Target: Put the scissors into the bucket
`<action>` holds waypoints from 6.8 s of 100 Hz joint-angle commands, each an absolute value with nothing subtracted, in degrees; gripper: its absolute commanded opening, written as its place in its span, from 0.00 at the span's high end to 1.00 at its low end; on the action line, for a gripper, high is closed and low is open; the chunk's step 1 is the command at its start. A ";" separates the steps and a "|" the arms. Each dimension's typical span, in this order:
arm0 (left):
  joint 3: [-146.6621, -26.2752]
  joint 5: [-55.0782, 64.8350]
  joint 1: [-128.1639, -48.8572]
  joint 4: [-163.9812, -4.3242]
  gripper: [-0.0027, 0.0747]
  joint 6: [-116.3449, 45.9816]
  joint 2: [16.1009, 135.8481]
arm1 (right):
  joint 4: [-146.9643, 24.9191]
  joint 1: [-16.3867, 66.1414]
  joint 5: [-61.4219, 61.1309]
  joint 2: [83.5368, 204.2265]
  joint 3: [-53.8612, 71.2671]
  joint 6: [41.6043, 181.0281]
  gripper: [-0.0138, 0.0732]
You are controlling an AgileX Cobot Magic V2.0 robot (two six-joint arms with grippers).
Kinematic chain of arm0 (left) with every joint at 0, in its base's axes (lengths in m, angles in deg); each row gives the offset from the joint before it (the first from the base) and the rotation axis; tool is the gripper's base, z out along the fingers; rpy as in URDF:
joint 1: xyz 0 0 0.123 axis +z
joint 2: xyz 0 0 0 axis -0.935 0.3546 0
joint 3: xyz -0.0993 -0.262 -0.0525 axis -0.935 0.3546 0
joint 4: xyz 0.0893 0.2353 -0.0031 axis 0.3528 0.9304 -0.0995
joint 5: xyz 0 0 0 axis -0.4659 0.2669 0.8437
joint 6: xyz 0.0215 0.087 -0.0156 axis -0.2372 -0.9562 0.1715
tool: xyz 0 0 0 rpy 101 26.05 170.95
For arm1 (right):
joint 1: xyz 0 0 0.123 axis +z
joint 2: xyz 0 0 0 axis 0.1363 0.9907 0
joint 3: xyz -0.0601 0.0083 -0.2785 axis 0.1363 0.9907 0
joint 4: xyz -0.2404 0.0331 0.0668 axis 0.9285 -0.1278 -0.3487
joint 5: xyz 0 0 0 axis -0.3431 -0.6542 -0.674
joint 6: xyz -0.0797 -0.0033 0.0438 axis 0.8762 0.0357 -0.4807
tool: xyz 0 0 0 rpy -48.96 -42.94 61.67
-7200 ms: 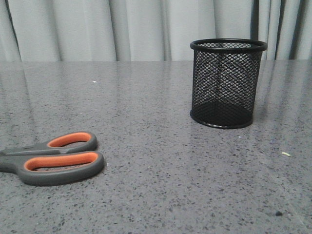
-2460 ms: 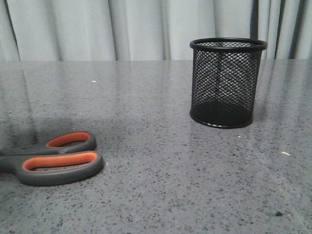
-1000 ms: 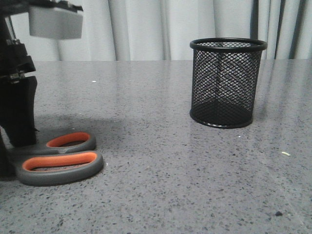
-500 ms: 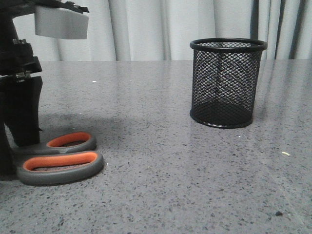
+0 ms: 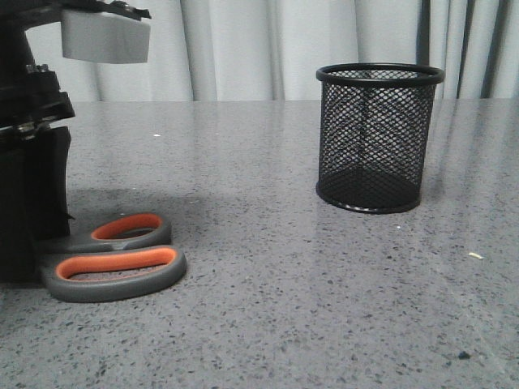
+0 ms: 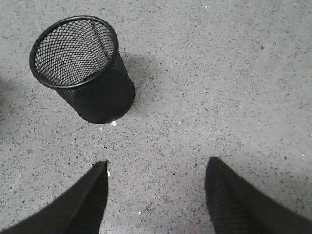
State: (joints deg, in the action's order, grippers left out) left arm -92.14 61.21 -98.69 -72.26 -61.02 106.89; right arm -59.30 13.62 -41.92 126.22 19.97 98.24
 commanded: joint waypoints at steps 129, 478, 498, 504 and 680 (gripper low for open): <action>-117.85 65.15 -98.93 -73.76 0.99 -55.18 106.45 | -66.14 13.71 -34.99 126.45 17.90 99.17 0.39; -132.67 60.09 -102.22 -79.11 0.44 -51.91 102.17 | -115.30 17.12 -48.03 162.70 -9.61 134.09 0.89; -132.67 58.74 -98.09 -75.96 0.44 -44.08 98.87 | -104.56 15.37 -49.46 161.51 -16.11 127.33 0.89; -132.67 58.71 -95.43 -76.20 0.44 -41.19 98.27 | -100.79 15.13 -49.57 160.57 -18.03 125.16 0.89; -132.67 57.79 -81.20 -83.27 0.44 -36.62 95.81 | -67.19 19.80 -61.67 163.18 -18.53 106.04 0.89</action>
State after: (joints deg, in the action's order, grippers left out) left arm -130.79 61.22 -81.28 -81.07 -37.13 97.39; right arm -66.53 19.62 -60.16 163.90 -17.31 106.01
